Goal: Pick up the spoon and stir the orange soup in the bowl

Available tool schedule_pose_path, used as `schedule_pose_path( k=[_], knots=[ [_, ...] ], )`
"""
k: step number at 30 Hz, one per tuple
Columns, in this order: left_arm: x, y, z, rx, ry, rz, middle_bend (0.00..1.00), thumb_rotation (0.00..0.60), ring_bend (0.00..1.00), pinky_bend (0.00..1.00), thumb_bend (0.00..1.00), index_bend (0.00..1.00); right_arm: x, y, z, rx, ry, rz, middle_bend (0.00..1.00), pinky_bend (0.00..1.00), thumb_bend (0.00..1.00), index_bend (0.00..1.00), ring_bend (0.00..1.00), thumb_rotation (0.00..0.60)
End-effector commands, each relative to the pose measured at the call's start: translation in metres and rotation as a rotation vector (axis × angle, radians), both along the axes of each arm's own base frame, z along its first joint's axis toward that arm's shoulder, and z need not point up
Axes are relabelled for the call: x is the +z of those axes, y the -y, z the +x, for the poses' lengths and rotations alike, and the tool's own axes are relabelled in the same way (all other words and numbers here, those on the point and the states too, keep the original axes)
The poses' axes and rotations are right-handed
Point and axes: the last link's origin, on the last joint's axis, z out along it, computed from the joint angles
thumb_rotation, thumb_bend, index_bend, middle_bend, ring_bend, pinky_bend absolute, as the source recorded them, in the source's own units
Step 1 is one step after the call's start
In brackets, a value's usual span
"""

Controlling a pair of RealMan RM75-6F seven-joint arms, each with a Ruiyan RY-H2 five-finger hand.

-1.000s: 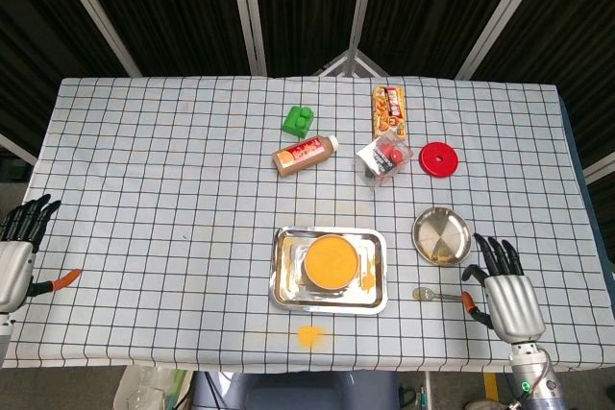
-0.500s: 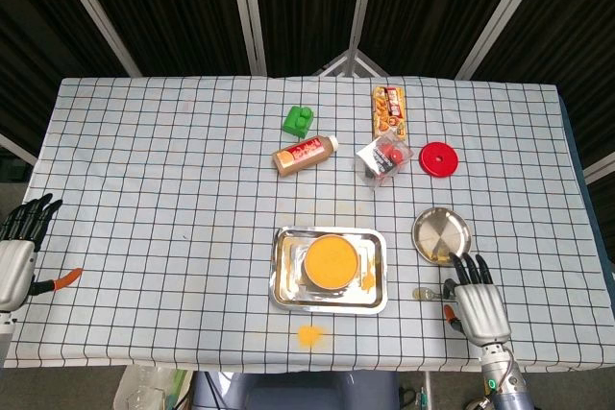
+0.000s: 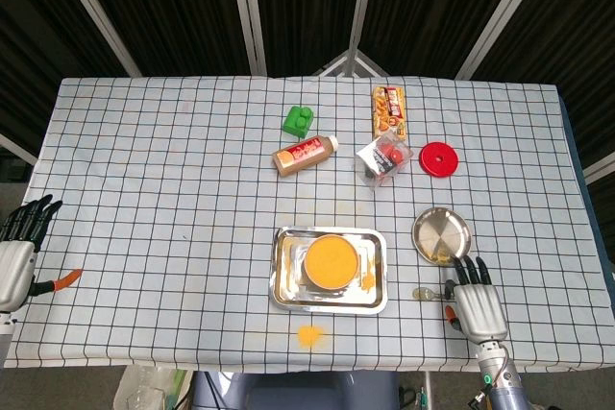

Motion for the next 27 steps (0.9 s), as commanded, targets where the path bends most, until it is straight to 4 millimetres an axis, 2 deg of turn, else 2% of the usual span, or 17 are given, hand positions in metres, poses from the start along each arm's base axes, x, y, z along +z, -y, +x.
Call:
schedule_pose_path(
  k=[1, 14, 27],
  knots=[
    [0.000, 0.000, 0.000, 0.002, -0.001, -0.001, 0.00, 0.600, 0.00, 0.00, 0.00, 0.00, -0.003, 0.003, -0.003, -0.015, 0.002, 0.001, 0.11, 0.00, 0.40, 0.51, 0.00, 0.600],
    [-0.002, 0.000, -0.001, 0.004, -0.002, -0.010, 0.00, 0.600, 0.00, 0.00, 0.00, 0.00, -0.005, 0.009, -0.013, -0.038, -0.027, 0.003, 0.11, 0.00, 0.40, 0.50, 0.00, 0.600],
    [-0.002, 0.001, 0.000, 0.004, -0.001, -0.009, 0.00, 0.600, 0.00, 0.00, 0.00, 0.00, -0.006, 0.011, -0.020, -0.070, -0.030, 0.006, 0.11, 0.00, 0.51, 0.50, 0.00, 0.600]
  ],
)
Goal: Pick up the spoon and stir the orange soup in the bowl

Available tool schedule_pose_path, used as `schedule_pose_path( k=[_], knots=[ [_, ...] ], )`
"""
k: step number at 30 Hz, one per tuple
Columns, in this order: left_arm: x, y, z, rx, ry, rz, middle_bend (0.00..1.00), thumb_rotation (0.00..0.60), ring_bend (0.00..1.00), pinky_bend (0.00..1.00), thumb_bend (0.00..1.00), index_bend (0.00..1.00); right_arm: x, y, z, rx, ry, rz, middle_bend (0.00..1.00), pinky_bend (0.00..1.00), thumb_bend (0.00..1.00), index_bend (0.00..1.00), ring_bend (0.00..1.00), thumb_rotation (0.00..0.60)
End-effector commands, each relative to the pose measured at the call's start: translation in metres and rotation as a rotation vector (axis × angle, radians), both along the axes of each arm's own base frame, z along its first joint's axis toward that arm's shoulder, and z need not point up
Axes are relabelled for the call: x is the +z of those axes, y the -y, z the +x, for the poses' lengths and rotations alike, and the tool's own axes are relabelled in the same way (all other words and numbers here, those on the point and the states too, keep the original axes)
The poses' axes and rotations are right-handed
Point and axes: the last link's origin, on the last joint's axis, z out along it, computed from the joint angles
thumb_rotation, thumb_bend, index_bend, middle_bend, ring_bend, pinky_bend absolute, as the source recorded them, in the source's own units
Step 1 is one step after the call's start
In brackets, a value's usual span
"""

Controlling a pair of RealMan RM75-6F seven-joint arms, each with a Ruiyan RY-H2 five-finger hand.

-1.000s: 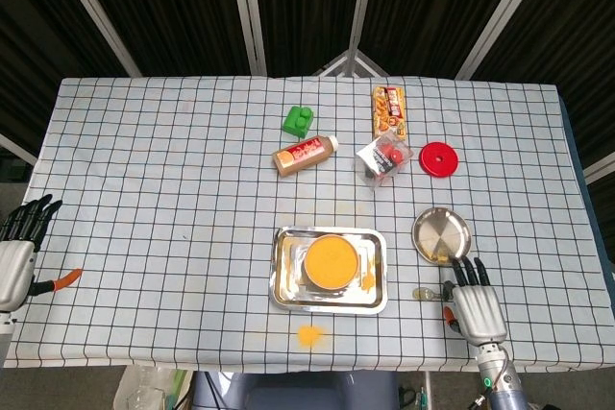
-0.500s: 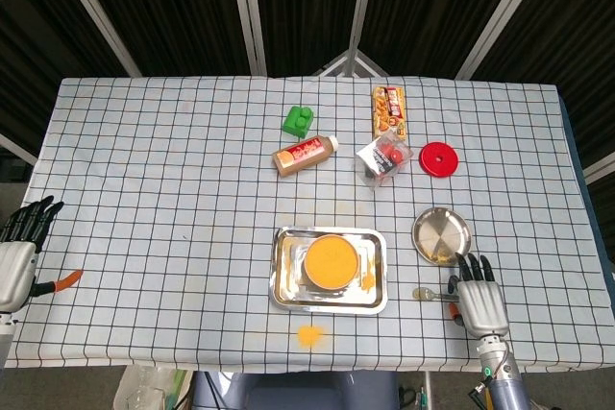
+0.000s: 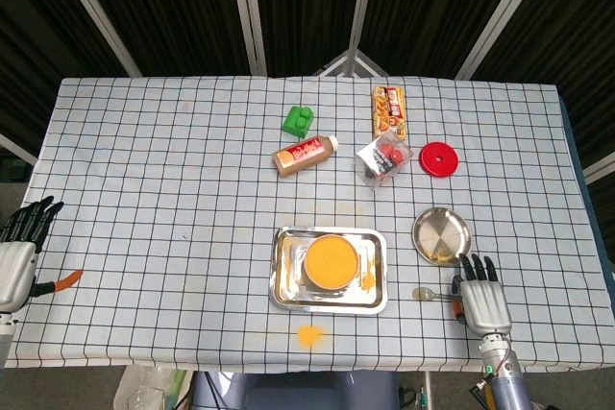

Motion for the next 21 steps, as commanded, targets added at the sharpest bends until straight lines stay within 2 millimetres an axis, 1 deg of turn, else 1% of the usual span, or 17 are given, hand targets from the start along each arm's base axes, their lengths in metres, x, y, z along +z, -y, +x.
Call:
schedule_pose_path(
  k=[1, 11, 15, 21],
  knots=[
    [0.0000, 0.0002, 0.0000, 0.000, 0.000, 0.000, 0.00, 0.600, 0.00, 0.00, 0.00, 0.00, -0.0002, 0.0006, -0.0011, -0.010, 0.005, -0.001, 0.11, 0.00, 0.52, 0.50, 0.00, 0.600],
    [0.0004, 0.0001, -0.0002, 0.000, 0.000, 0.000, 0.00, 0.600, 0.00, 0.00, 0.00, 0.00, -0.0021, -0.0010, -0.0019, -0.012, -0.003, 0.010, 0.11, 0.00, 0.53, 0.50, 0.00, 0.600],
    [0.0004, -0.0001, -0.0003, 0.001, 0.001, 0.000, 0.00, 0.600, 0.00, 0.00, 0.00, 0.00, -0.0003, -0.0007, 0.0015, 0.003, 0.008, -0.003, 0.11, 0.00, 0.53, 0.46, 0.00, 0.600],
    [0.0001, -0.0002, -0.0002, 0.001, 0.002, -0.001, 0.00, 0.600, 0.00, 0.00, 0.00, 0.00, 0.0008, -0.0020, 0.0030, 0.014, 0.011, -0.012, 0.11, 0.00, 0.53, 0.44, 0.00, 0.600]
  ],
)
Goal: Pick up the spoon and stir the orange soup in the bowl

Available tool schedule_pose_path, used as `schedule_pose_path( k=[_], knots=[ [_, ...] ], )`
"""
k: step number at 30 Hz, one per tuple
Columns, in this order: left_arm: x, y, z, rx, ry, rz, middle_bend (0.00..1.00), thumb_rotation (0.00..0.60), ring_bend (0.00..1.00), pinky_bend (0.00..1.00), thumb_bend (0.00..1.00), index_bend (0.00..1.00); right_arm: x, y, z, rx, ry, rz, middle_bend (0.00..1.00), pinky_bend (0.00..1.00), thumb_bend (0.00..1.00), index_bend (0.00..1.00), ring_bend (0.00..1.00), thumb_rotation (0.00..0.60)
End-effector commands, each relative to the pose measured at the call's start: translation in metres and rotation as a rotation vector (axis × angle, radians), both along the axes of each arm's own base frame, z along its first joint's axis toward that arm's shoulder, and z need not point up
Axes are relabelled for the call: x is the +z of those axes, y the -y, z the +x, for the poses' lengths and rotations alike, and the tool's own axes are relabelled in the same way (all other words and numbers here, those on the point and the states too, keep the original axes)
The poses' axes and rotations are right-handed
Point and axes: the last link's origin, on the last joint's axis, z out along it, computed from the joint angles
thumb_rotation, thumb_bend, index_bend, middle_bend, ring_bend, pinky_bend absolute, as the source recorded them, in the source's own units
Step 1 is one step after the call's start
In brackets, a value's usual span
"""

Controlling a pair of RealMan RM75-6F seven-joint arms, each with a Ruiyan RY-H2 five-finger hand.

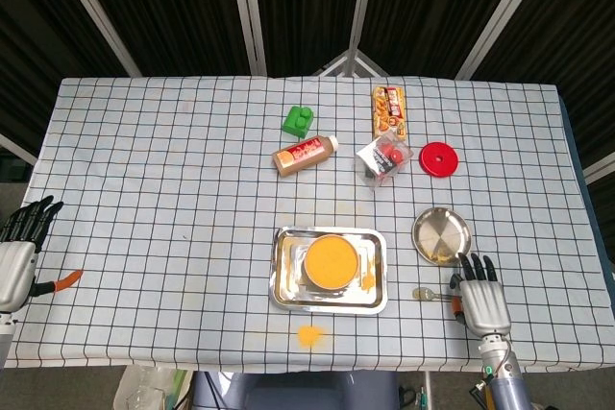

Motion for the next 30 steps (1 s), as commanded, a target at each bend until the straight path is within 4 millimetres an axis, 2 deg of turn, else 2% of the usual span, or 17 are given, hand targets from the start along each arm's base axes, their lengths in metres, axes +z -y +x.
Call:
schedule_pose_path(
  k=[1, 30],
  knots=[
    [0.000, 0.000, 0.000, 0.000, 0.000, 0.000, 0.00, 0.600, 0.00, 0.00, 0.00, 0.00, 0.000, -0.001, -0.001, -0.001, -0.003, 0.000, 0.11, 0.00, 0.53, 0.44, 0.00, 0.600],
    [0.000, 0.000, 0.000, 0.005, 0.003, -0.002, 0.00, 0.600, 0.00, 0.00, 0.00, 0.00, -0.006, -0.003, -0.012, -0.039, -0.045, 0.016, 0.11, 0.00, 0.53, 0.44, 0.00, 0.600]
  ],
)
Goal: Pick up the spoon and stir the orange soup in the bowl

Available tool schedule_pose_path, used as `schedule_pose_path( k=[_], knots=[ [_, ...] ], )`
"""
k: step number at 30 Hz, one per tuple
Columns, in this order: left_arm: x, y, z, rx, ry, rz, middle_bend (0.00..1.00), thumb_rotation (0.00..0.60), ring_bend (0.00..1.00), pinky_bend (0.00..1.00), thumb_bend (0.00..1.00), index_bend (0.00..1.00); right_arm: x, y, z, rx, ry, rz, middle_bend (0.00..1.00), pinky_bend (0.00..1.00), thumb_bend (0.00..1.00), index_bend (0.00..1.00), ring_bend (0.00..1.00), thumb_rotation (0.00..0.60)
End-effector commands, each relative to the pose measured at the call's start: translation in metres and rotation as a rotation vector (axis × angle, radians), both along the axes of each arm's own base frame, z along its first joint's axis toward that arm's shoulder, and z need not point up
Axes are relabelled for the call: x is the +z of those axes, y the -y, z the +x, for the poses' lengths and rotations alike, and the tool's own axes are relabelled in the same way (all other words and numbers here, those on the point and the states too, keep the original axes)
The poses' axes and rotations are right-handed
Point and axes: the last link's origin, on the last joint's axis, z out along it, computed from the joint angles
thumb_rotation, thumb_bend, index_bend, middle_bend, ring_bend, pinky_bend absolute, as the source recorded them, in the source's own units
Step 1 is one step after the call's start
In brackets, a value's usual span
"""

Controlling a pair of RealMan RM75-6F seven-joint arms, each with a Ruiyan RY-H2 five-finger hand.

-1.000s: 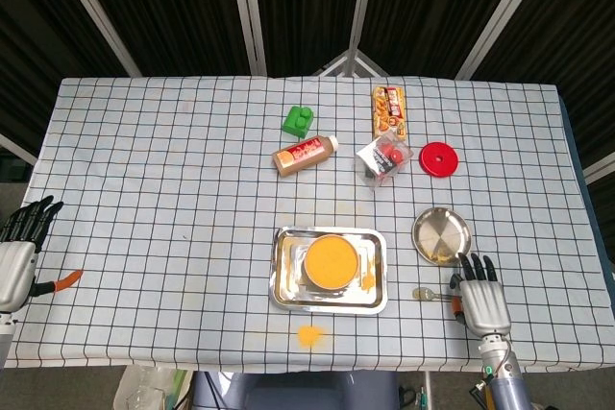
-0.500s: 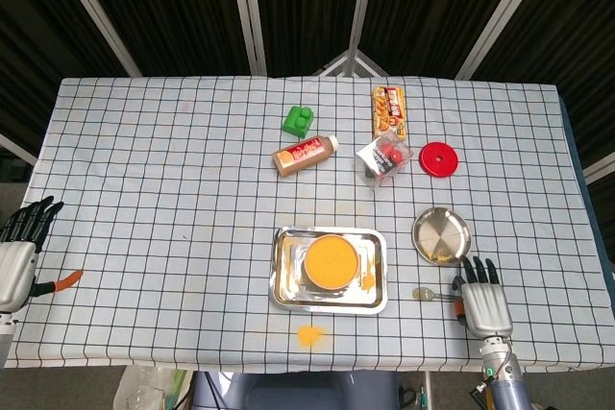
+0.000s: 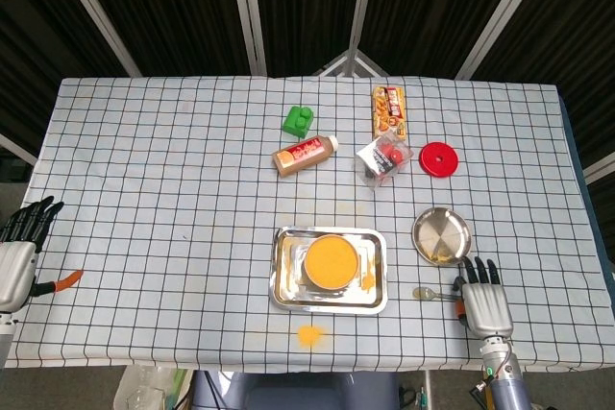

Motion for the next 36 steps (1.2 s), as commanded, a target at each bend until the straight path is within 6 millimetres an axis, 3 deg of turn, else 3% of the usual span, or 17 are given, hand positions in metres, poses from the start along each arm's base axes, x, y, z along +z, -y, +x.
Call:
schedule_pose_path(
  k=[1, 5, 9, 19, 36],
  knots=[
    [0.000, 0.000, 0.000, 0.000, 0.001, 0.000, 0.00, 0.600, 0.00, 0.00, 0.00, 0.00, 0.000, 0.000, 0.000, -0.001, 0.004, 0.000, 0.11, 0.00, 0.53, 0.46, 0.00, 0.600],
    [0.000, 0.000, 0.000, 0.000, 0.003, -0.001, 0.00, 0.600, 0.00, 0.00, 0.00, 0.00, -0.001, 0.000, 0.001, 0.000, 0.016, 0.001, 0.12, 0.00, 0.53, 0.55, 0.00, 0.600],
    [0.000, 0.000, 0.000, 0.001, 0.003, -0.002, 0.00, 0.600, 0.00, 0.00, 0.00, 0.00, -0.001, 0.000, 0.000, -0.005, 0.013, 0.006, 0.13, 0.00, 0.53, 0.58, 0.00, 0.600],
    [0.000, 0.000, 0.000, 0.003, 0.005, 0.000, 0.00, 0.600, 0.00, 0.00, 0.00, 0.00, 0.000, 0.001, 0.000, -0.009, 0.015, 0.002, 0.14, 0.00, 0.53, 0.58, 0.00, 0.600],
    [-0.001, -0.001, 0.000, 0.003, 0.005, -0.001, 0.00, 0.600, 0.00, 0.00, 0.00, 0.00, 0.015, 0.009, 0.019, 0.019, 0.116, -0.065, 0.14, 0.00, 0.53, 0.58, 0.00, 0.600]
  ],
)
